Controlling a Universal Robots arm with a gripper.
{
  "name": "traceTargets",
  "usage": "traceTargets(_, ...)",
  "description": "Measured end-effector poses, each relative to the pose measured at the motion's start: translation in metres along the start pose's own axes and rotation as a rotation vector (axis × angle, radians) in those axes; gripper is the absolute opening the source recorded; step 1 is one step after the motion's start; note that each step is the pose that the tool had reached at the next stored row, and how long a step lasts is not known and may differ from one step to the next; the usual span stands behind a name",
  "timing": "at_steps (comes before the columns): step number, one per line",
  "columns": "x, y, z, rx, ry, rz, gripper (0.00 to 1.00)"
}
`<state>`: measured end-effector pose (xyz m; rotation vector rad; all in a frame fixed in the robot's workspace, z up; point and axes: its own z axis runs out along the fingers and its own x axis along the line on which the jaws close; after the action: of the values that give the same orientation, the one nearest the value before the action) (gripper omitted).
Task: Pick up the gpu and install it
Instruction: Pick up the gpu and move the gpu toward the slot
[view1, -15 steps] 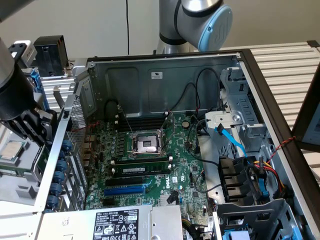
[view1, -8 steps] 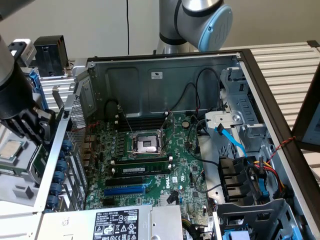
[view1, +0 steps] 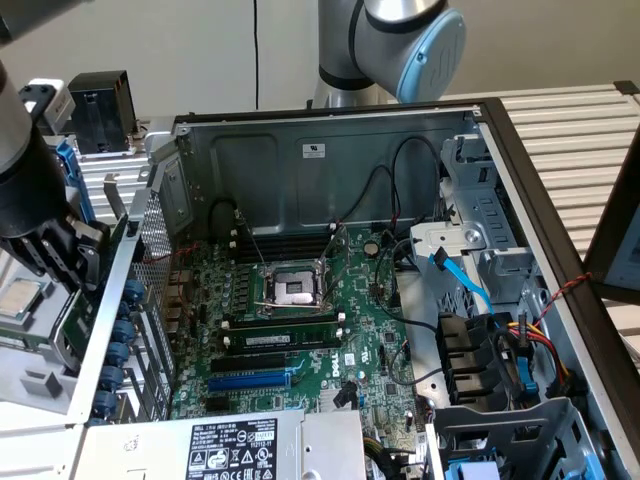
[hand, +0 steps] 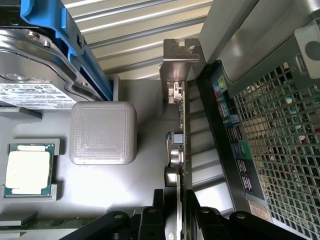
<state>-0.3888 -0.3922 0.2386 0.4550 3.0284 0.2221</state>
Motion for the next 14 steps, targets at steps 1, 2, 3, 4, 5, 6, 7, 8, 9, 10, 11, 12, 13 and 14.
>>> traceTargets(1, -0.0001, 0.0000, 0.0000, 0.0036, 0.0023, 0.000, 0.28)
traceTargets(2, -0.0002, 0.0000, 0.0000, 0.0080, 0.0045, 0.000, 0.28)
traceTargets(3, -0.0004, 0.0000, 0.0000, 0.0122, 0.0052, 0.000, 0.28)
traceTargets(4, -0.0007, 0.0001, 0.0001, 0.0171, 0.0051, 0.000, 0.28)
traceTargets(5, -0.0010, 0.0003, 0.0001, 0.0234, 0.0046, -0.001, 0.28)
traceTargets(6, -0.0013, 0.0004, 0.0001, 0.0309, 0.0030, -0.002, 0.28)
traceTargets(7, -0.0017, 0.0005, 0.0002, 0.0382, 0.0013, -0.004, 0.28)
traceTargets(8, -0.0019, 0.0005, 0.0002, 0.0458, -0.0006, -0.006, 0.28)
traceTargets(9, -0.0020, 0.0006, 0.0002, 0.0529, -0.0025, -0.007, 0.28)
traceTargets(10, -0.0020, 0.0006, 0.0003, 0.0600, -0.0048, -0.008, 0.28)
traceTargets(11, -0.0020, 0.0006, 0.0003, 0.0654, -0.0062, -0.009, 0.28)
traceTargets(12, -0.0020, 0.0007, 0.0004, 0.0697, -0.0075, -0.010, 0.28)
traceTargets(13, -0.0021, 0.0009, 0.0005, 0.0731, -0.0084, -0.010, 0.28)
traceTargets(14, -0.0024, 0.0010, 0.0006, 0.0739, -0.0086, -0.011, 0.28)
